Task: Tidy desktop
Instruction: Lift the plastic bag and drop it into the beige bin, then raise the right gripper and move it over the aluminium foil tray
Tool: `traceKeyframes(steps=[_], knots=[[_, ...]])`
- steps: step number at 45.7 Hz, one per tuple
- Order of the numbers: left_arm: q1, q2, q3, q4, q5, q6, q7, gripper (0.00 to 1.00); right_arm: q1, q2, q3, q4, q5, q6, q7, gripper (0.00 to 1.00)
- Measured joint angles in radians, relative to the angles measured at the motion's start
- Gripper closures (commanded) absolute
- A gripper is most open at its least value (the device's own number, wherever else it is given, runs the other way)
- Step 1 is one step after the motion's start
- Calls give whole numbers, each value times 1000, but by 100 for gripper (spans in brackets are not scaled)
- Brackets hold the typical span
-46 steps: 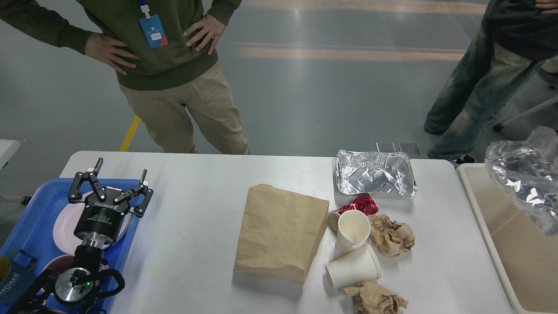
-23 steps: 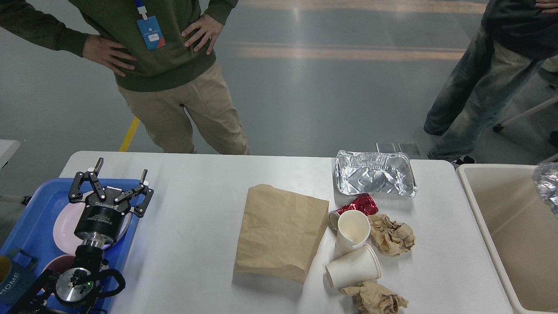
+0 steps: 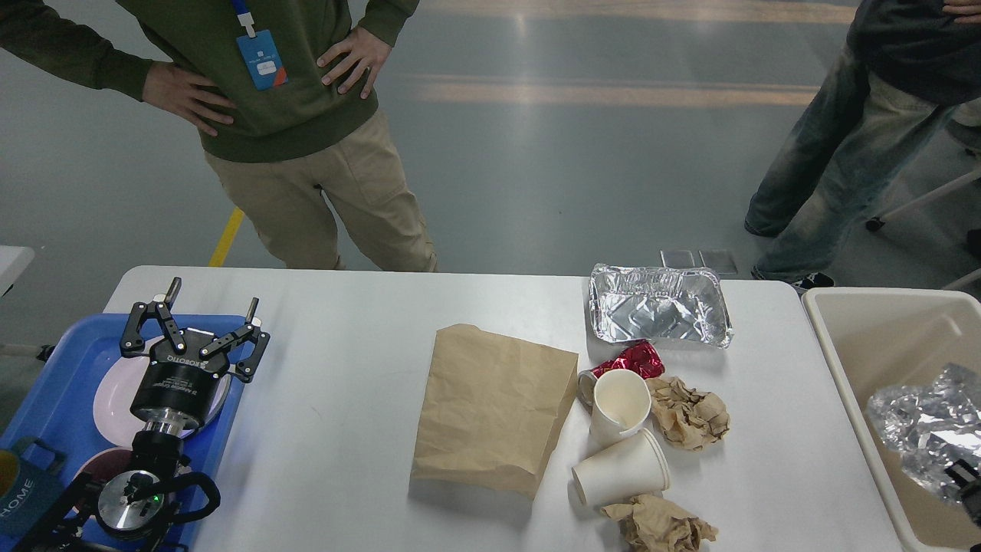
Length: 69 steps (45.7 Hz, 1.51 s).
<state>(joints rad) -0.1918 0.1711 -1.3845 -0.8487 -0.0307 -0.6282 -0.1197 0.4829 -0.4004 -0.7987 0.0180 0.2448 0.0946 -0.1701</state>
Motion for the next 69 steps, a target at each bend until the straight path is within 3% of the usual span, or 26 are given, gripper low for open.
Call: traceKeyframes(steps=[10, 11, 15, 17, 36, 44, 58, 69], knots=[[0, 0, 0, 0, 0, 0, 0, 3, -17, 17, 14, -2, 5, -19, -3, 100], [0, 0, 0, 0, 0, 0, 0, 3, -17, 17, 14, -2, 5, -19, -4, 94], [0, 0, 0, 0, 0, 0, 0, 3, -18, 16, 14, -1, 5, -21, -4, 20], [0, 0, 0, 0, 0, 0, 0, 3, -18, 14, 14, -1, 5, -26, -3, 0], [0, 0, -1, 0, 0, 0, 0, 3, 21, -12, 18, 32, 6, -83, 4, 0], [0, 0, 0, 0, 0, 0, 0, 3, 170, -93, 4, 190, -27, -55, 1, 0], [0, 0, 0, -1, 0, 0, 0, 3, 743, -255, -167, 709, -388, 222, -6, 0], [-1, -1, 0, -1, 0, -1, 0, 3, 1205, -164, -365, 938, -410, 583, -8, 0]])
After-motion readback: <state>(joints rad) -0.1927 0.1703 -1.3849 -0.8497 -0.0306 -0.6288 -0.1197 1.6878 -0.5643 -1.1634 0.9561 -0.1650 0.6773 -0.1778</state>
